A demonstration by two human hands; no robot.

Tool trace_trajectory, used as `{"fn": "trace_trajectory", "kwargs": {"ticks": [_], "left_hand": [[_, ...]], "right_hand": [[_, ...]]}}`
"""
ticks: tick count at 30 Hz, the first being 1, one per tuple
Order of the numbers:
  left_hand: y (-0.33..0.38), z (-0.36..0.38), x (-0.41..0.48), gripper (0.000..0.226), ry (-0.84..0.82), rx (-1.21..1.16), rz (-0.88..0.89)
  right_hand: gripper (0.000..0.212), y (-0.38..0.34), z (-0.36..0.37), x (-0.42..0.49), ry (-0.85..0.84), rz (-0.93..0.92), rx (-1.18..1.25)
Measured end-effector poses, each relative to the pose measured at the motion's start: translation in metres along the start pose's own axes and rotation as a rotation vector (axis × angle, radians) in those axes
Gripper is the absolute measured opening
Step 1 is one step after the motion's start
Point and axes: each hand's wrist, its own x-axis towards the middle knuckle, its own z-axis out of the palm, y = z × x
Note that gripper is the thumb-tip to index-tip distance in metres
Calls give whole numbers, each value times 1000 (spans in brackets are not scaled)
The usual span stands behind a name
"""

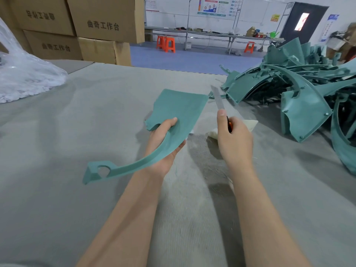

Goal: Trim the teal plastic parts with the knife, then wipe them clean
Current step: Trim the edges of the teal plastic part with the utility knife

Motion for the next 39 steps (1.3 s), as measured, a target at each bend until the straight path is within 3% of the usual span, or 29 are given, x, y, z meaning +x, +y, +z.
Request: {"fn": "trace_trajectory", "kwargs": {"ticks": [7, 11, 21, 33, 39], "left_hand": [[0, 2, -2, 18, -22, 15, -20], [1, 2, -1, 13, -7, 12, -51], [2, -2, 3, 16, 6, -144, -54], [4, -5, 7, 12, 88, -304, 67], [5, -8, 9, 15, 131, -272, 104]], "right_hand": [[54, 2, 3, 0, 45, -53, -70], [55, 3, 5, -1, 49, -66, -83], [54, -7, 23, -15, -121, -228, -24], [50, -15, 29, -25, -301, -373, -37], [50, -17, 31, -30, -392, -415, -15]]}}
